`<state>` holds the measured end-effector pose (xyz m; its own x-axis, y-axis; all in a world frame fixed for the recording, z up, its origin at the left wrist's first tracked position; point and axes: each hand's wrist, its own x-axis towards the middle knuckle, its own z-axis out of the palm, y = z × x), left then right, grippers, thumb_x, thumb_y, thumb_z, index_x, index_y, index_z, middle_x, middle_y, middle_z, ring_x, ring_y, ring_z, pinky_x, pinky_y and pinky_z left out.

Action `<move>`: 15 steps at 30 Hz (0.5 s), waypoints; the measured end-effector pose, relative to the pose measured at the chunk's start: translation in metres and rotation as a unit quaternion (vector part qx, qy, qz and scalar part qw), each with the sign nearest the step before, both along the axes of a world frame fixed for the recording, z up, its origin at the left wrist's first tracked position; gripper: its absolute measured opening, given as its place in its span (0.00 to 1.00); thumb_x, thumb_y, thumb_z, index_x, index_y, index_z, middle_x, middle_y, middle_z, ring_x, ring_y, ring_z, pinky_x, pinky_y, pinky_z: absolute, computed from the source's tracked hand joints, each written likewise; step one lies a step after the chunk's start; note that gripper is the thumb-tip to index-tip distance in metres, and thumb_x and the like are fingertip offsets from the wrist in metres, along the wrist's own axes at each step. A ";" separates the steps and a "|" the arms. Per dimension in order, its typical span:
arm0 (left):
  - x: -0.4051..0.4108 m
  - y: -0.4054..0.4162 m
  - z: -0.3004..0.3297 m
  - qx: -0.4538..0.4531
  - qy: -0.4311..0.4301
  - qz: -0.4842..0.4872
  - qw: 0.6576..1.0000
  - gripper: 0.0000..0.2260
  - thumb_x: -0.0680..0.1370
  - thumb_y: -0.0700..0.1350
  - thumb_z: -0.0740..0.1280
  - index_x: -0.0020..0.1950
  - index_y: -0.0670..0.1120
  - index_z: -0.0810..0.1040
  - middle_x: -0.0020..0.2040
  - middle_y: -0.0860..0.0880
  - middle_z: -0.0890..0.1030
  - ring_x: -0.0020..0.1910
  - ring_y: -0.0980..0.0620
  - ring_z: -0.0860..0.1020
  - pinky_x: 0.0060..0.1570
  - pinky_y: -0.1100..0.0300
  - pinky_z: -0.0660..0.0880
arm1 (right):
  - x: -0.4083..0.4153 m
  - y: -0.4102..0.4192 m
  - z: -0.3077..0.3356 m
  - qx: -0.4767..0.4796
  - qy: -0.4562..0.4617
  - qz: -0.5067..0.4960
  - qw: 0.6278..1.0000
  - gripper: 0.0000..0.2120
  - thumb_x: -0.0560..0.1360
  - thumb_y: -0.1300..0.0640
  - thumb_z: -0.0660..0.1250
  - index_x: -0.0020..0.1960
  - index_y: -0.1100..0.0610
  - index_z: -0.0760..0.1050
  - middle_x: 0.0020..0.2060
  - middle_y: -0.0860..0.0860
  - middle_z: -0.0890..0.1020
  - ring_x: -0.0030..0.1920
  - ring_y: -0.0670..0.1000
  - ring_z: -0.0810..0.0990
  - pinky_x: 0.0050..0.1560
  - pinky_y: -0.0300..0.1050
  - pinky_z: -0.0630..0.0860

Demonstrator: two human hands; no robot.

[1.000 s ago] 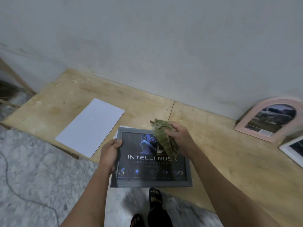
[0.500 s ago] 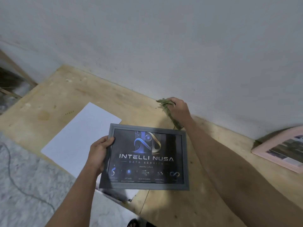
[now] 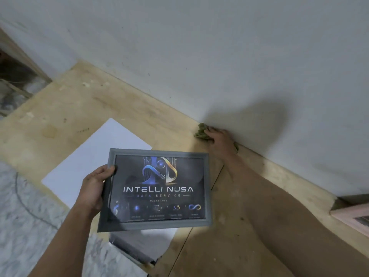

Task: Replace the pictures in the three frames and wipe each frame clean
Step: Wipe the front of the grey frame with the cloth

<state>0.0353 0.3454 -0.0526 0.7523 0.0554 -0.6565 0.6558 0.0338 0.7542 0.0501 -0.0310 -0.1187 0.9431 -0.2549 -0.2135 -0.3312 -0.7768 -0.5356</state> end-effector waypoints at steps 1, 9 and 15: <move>0.000 0.005 0.000 -0.005 -0.003 0.005 1.000 0.06 0.79 0.43 0.68 0.52 0.42 0.81 0.42 0.41 0.83 0.31 0.46 0.81 0.31 0.57 0.79 | 0.000 -0.001 0.003 -0.004 0.012 0.021 1.000 0.27 0.74 0.65 0.63 0.72 0.55 0.68 0.72 0.53 0.68 0.72 0.56 0.64 0.73 0.45 0.59; -0.008 0.031 0.017 -0.048 -0.023 0.019 0.998 0.08 0.78 0.45 0.67 0.41 0.48 0.82 0.40 0.44 0.83 0.36 0.45 0.81 0.41 0.52 0.78 | -0.050 0.067 0.069 0.442 -0.090 -0.258 0.854 0.15 0.77 0.47 0.65 0.54 0.57 0.81 0.51 0.56 0.84 0.48 0.54 0.82 0.47 0.48 0.78; -0.026 0.039 0.044 -0.080 -0.056 -0.047 0.994 0.08 0.79 0.45 0.66 0.40 0.48 0.81 0.41 0.44 0.83 0.35 0.44 0.81 0.39 0.51 0.78 | -0.098 0.081 0.107 0.433 -0.128 -0.243 0.858 0.13 0.75 0.53 0.69 0.32 0.53 0.78 0.32 0.51 0.78 0.36 0.49 0.76 0.43 0.47 0.73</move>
<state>0.0091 0.3848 -0.0090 0.8177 -0.1171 -0.5637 0.5745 0.1018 0.8122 -0.0478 0.0502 -0.0114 0.8147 -0.4821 -0.3224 -0.2878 0.1465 -0.9464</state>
